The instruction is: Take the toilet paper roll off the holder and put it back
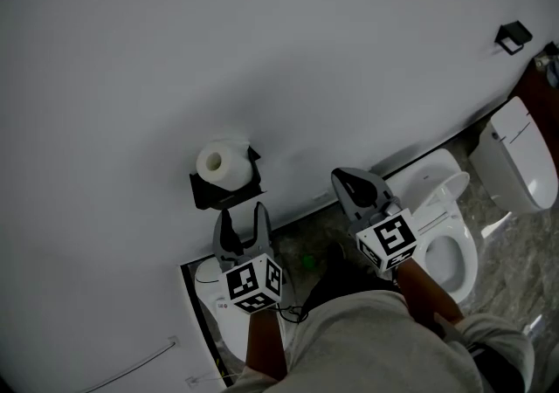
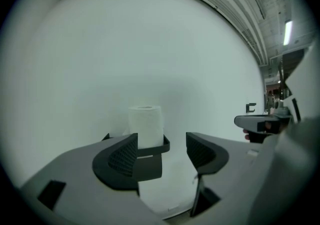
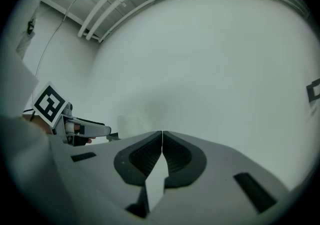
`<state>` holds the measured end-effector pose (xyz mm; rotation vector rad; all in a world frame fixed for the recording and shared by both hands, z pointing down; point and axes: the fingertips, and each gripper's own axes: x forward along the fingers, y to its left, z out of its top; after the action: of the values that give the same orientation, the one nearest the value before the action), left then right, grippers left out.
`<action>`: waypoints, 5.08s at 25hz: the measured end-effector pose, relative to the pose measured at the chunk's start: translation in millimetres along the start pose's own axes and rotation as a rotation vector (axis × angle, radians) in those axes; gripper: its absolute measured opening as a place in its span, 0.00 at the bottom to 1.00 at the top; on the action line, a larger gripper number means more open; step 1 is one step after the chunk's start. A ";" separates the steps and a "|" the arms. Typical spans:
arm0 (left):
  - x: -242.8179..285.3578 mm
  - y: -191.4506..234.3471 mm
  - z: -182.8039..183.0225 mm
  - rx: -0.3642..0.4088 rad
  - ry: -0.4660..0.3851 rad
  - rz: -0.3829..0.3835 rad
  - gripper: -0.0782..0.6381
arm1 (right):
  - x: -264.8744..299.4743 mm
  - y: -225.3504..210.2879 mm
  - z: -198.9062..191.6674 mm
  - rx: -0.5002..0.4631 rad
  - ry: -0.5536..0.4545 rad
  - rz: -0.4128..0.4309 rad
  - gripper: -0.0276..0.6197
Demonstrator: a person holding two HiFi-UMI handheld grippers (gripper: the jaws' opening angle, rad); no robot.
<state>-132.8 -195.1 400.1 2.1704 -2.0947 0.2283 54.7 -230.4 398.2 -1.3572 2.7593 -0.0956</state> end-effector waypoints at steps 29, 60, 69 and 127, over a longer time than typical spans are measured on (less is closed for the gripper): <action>98.2 44.2 10.6 0.045 0.014 0.023 0.75 | 59.3 7.1 21.3 -0.074 -0.006 0.029 0.05; 80.8 24.1 42.4 0.143 -0.077 0.028 0.68 | -1.2 -27.7 3.8 -0.047 0.027 -0.040 0.05; 44.3 26.9 61.8 0.076 -0.164 0.051 0.66 | -10.0 -12.4 7.3 -0.054 0.020 0.006 0.05; -133.4 155.7 37.7 -0.005 -0.246 0.380 0.66 | 39.3 164.6 -15.4 -0.037 0.055 0.442 0.05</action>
<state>-291.6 -77.1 334.7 1.8591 -2.6306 -0.0148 -100.4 -160.8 398.5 -0.7293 3.0427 -0.0591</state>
